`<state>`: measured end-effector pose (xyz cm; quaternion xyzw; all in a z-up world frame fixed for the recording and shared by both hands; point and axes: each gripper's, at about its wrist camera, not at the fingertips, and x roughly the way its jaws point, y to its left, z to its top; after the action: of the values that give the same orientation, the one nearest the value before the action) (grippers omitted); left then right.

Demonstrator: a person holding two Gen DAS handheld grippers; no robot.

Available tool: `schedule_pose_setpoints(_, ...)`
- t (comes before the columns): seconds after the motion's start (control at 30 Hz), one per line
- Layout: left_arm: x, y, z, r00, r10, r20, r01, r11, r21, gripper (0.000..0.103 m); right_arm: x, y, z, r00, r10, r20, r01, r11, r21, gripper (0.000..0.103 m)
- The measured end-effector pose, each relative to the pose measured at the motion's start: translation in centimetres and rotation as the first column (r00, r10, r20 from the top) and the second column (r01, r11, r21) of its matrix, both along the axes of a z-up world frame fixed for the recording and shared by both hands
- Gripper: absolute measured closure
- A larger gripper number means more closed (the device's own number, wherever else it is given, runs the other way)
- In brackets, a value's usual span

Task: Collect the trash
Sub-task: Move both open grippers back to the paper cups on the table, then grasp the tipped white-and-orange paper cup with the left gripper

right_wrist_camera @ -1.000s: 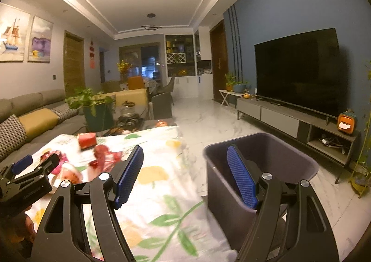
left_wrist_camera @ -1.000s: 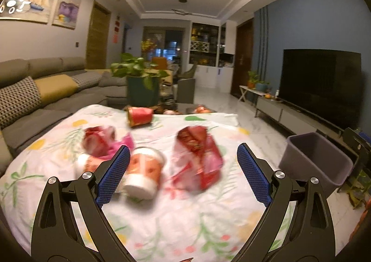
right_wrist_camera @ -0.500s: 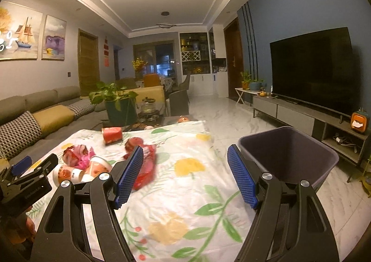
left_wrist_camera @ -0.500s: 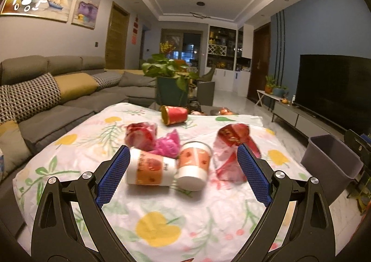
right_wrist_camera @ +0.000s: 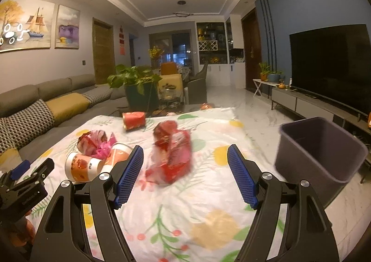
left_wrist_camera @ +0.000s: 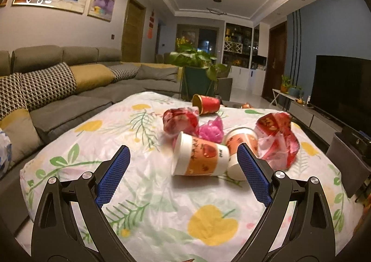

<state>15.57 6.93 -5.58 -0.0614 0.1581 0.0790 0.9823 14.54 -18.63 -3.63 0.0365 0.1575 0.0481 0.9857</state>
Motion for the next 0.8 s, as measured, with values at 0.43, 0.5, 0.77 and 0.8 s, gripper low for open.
schedule_pose_setpoints(0.43, 5.4, 3.6, -2.5, 0.979, -0.185, -0.085, 0.175, 0.978, -0.116, 0.028, 3.3, 4.0, -2.4, 0.996, 0.064, -0.066, -0.065, 0.998, -0.024, 0.030)
schedule_pose_setpoints(0.5, 6.2, 4.1, -2.8, 0.962, -0.253, -0.099, 0.235, 0.958, -0.165, 0.035, 3.7, 4.3, -2.6, 0.995, 0.070, -0.072, -0.072, 0.997, -0.026, 0.030)
schedule_pose_setpoints(0.77, 7.1, 3.1, -3.6, 0.912, -0.393, -0.119, 0.366, 0.909, -0.198, 0.084, 4.8, 6.0, -3.0, 0.991, 0.103, -0.089, -0.107, 0.994, -0.038, 0.030)
schedule_pose_setpoints(0.8, 7.1, 3.0, -3.7, 0.906, -0.407, -0.118, 0.380, 0.903, -0.201, 0.087, 4.9, 6.3, -3.1, 0.990, 0.106, -0.089, -0.110, 0.993, -0.040, 0.030)
